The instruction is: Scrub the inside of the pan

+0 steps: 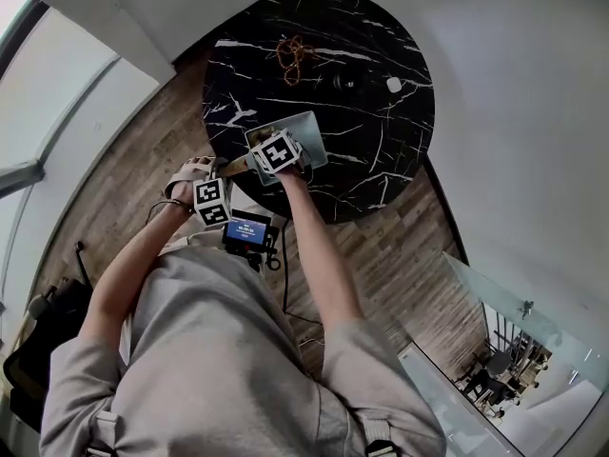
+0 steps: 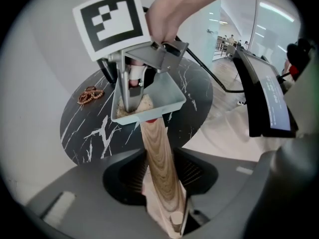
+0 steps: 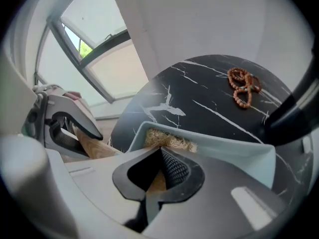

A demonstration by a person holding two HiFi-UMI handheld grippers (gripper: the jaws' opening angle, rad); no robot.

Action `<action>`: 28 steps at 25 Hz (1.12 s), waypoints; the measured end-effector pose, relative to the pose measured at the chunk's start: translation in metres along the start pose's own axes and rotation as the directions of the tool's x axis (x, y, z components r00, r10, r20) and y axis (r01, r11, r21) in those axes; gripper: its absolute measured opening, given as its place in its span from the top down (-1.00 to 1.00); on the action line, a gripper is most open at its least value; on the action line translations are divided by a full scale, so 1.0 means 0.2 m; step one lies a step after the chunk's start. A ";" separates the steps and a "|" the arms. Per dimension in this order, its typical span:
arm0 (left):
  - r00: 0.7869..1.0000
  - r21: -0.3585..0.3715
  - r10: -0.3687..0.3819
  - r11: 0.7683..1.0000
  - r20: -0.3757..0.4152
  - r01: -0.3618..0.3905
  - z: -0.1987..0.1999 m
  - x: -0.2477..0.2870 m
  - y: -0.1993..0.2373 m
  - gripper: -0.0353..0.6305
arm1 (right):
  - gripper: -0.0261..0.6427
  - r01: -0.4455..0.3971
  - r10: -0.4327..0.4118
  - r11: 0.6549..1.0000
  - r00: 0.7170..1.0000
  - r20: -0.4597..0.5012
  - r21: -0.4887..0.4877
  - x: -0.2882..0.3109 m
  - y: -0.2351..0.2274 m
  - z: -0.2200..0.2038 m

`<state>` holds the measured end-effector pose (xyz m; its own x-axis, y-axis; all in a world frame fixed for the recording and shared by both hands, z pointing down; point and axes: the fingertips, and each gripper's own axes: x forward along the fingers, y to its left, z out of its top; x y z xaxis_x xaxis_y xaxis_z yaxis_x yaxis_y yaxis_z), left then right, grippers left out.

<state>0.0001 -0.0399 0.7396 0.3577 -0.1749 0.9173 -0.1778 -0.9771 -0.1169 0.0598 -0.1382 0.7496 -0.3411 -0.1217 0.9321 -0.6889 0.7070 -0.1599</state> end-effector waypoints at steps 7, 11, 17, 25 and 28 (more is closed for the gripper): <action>1.000 -0.020 0.021 1.000 -0.016 -0.021 -0.01 0.00 0.02 0.43 | 0.87 0.000 0.000 1.000 1.000 -0.005 0.015 0.01 0.00 -0.01; 0.999 -0.048 0.020 0.999 -0.036 -0.022 -0.01 0.00 0.02 0.44 | 0.87 -0.043 0.040 0.999 0.997 -0.073 -0.033 -0.01 0.04 -0.07; 0.998 -0.084 0.005 0.996 -0.065 -0.011 -0.01 0.01 0.03 0.45 | 0.87 -0.293 0.247 0.953 0.901 -0.358 -0.080 -0.04 0.19 -0.42; 0.997 -0.112 -0.005 0.994 -0.077 -0.003 0.00 0.02 0.04 0.45 | 0.87 -0.304 0.237 0.947 0.875 -0.421 -0.099 -0.04 0.24 -0.47; 0.996 -0.137 -0.018 0.991 -0.092 0.005 -0.01 0.04 0.03 0.44 | 0.87 -0.337 0.287 0.940 0.865 -0.411 -0.054 -0.07 0.26 -0.47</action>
<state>-0.0002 -0.0474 0.7459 0.2745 -0.1455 0.9505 -0.2997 -0.9522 -0.0592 0.0899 -0.0343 0.7586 -0.2305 0.3839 0.8942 -0.4980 0.7429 -0.4473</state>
